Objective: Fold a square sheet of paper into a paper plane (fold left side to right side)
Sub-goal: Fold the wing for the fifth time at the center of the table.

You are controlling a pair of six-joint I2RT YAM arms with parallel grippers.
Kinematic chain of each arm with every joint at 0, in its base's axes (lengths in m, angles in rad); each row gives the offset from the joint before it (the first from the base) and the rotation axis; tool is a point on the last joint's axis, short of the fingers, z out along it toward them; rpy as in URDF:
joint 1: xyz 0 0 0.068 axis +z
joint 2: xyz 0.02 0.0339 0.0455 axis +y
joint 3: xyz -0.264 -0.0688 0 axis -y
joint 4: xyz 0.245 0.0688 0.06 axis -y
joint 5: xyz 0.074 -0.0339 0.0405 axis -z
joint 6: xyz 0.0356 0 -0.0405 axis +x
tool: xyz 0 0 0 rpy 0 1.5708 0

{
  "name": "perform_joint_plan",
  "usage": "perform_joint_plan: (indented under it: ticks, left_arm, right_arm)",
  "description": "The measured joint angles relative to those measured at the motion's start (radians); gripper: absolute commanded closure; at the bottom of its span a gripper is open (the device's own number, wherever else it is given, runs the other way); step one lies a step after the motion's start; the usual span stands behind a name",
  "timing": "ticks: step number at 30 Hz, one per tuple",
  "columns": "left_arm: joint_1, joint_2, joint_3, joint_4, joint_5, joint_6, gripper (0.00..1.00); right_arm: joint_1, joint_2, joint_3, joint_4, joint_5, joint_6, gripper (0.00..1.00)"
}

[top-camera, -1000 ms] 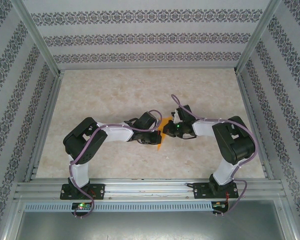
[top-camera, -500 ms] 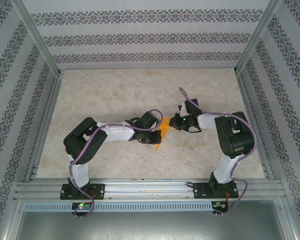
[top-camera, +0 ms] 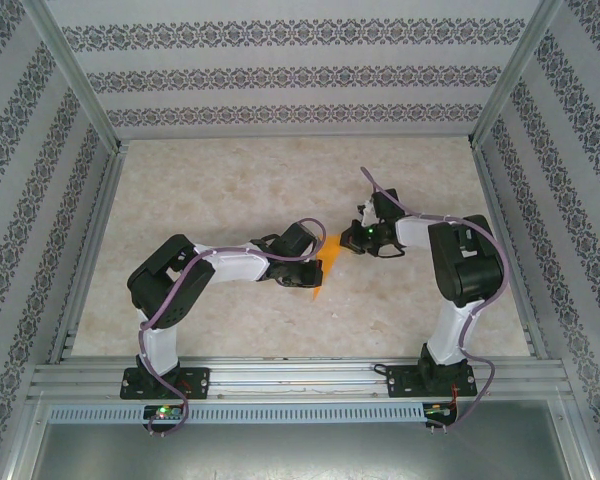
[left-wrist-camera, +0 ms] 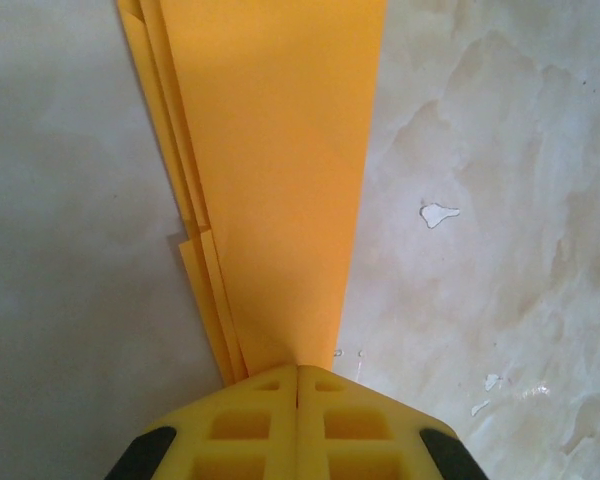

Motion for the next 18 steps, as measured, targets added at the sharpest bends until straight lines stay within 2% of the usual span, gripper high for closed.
perform_joint_plan:
  ticks: [12,18]
  left_arm:
    - [0.0,0.0,0.0,0.0,0.0,0.0,1.0]
    - [0.0,0.0,-0.002,0.003,0.0,0.0,1.0]
  right_arm:
    - [-0.073,0.056,0.089,-0.035,0.011,-0.006,1.0]
    - [-0.101,0.017,0.087,-0.035,0.049,-0.006,1.0]
